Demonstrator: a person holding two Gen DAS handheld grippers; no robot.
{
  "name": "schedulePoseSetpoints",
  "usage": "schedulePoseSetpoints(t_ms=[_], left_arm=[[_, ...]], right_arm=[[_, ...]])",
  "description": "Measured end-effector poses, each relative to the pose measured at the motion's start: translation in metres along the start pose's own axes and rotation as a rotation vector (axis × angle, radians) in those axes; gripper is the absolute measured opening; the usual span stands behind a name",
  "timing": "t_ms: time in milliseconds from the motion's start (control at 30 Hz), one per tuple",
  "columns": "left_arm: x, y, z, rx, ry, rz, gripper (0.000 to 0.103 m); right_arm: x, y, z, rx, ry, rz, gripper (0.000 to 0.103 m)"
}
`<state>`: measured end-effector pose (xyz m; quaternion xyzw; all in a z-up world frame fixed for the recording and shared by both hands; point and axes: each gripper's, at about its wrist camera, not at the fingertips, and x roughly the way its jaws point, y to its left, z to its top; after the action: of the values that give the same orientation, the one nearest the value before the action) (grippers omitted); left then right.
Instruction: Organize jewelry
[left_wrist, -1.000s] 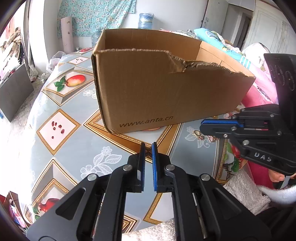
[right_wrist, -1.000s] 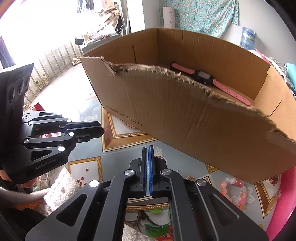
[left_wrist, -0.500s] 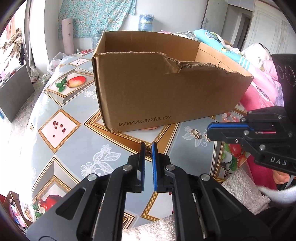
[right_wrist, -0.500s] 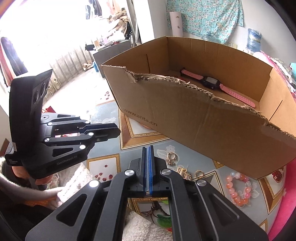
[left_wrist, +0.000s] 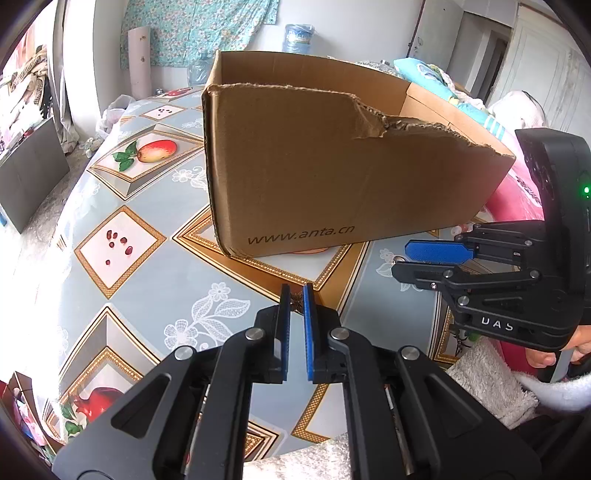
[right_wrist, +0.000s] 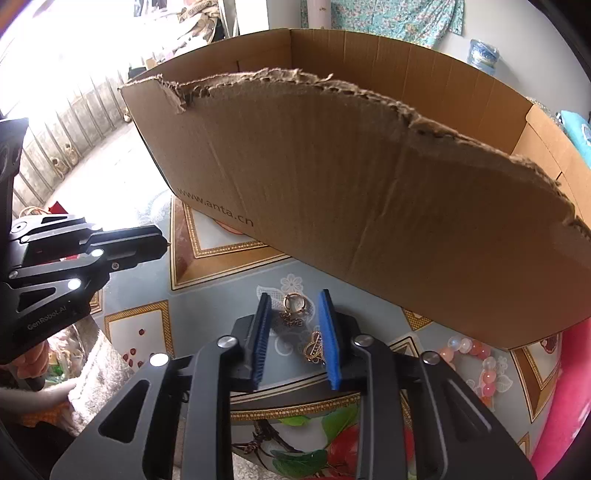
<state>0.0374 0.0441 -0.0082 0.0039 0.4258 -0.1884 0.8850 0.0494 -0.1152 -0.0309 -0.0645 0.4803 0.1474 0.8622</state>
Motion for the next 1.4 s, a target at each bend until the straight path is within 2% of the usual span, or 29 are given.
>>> schedulePoseSetpoints(t_ms=[67,500,700,867,1033,1167,1200,1300,1400], left_arm=[[0.001,0.0,0.0,0.0,0.001,-0.002,0.006],[-0.001,0.002,-0.001,-0.001,-0.004,0.0,0.006],[-0.006,0.001,-0.002,-0.001,-0.011,0.0,0.006],[-0.025,0.0,0.004,0.006,-0.052,-0.038,0.006],[-0.068,-0.012,0.027,0.048,-0.164,-0.138,0.006],[-0.086,-0.018,0.061,0.071,-0.23,-0.222,0.006],[-0.084,-0.019,0.07,0.069,-0.229,-0.236,0.006],[-0.06,-0.022,0.1,0.073,-0.182,-0.231,0.006],[-0.022,-0.026,0.128,0.059,-0.088,-0.221,0.006]], right_arm=[[0.003,0.001,0.001,0.0,0.005,0.004,0.011],[0.008,0.003,0.001,0.019,0.001,0.04,0.01],[-0.014,0.004,-0.007,0.011,-0.041,0.074,0.01],[-0.045,0.007,-0.01,0.001,-0.112,0.117,0.01],[-0.094,0.0,-0.003,0.011,-0.239,0.166,0.01],[-0.122,-0.021,0.012,0.036,-0.318,0.162,0.01],[-0.126,-0.029,0.033,0.049,-0.321,0.164,0.01],[-0.121,-0.058,0.051,0.096,-0.286,0.162,0.01],[-0.1,-0.079,0.073,0.133,-0.222,0.151,0.01]])
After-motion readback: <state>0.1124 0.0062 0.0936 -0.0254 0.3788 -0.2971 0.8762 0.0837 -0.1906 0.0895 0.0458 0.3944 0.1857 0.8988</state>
